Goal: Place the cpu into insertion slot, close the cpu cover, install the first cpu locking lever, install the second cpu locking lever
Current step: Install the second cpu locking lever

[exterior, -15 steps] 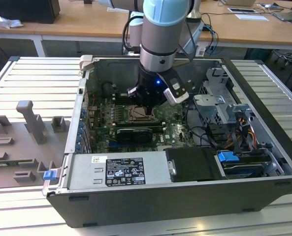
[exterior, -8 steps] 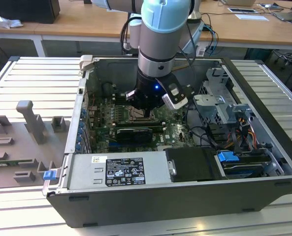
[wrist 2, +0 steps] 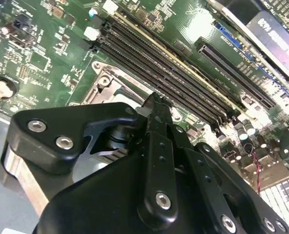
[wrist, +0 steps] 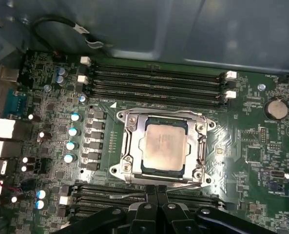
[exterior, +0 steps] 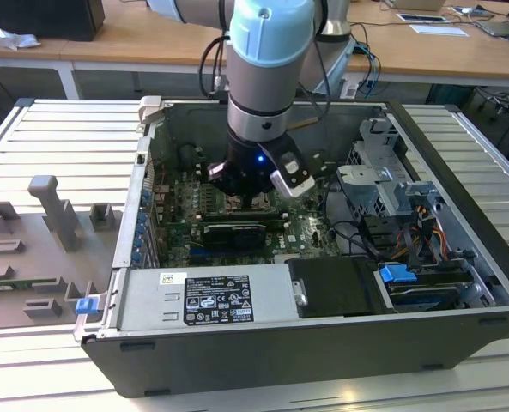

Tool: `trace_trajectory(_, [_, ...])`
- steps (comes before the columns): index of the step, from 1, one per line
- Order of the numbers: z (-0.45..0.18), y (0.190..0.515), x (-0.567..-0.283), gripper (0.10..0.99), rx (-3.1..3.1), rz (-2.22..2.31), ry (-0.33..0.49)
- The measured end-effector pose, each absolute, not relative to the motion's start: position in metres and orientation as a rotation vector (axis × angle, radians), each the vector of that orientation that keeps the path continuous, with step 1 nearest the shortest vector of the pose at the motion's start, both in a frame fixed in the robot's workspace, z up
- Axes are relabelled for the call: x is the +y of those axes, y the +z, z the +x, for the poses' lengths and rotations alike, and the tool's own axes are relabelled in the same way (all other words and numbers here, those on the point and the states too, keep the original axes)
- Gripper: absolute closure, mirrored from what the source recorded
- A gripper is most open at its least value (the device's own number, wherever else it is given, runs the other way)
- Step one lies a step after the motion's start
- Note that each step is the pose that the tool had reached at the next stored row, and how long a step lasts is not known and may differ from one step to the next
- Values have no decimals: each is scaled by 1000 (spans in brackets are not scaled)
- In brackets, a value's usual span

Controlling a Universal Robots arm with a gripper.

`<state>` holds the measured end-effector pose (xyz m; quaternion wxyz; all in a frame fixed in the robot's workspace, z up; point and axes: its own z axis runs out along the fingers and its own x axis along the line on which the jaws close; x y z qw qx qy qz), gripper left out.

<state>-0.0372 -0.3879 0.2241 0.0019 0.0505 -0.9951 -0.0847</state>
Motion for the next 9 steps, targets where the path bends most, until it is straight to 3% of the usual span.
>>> trace_trajectory(9, [-57,219,-394,980,-3121,159,-305])
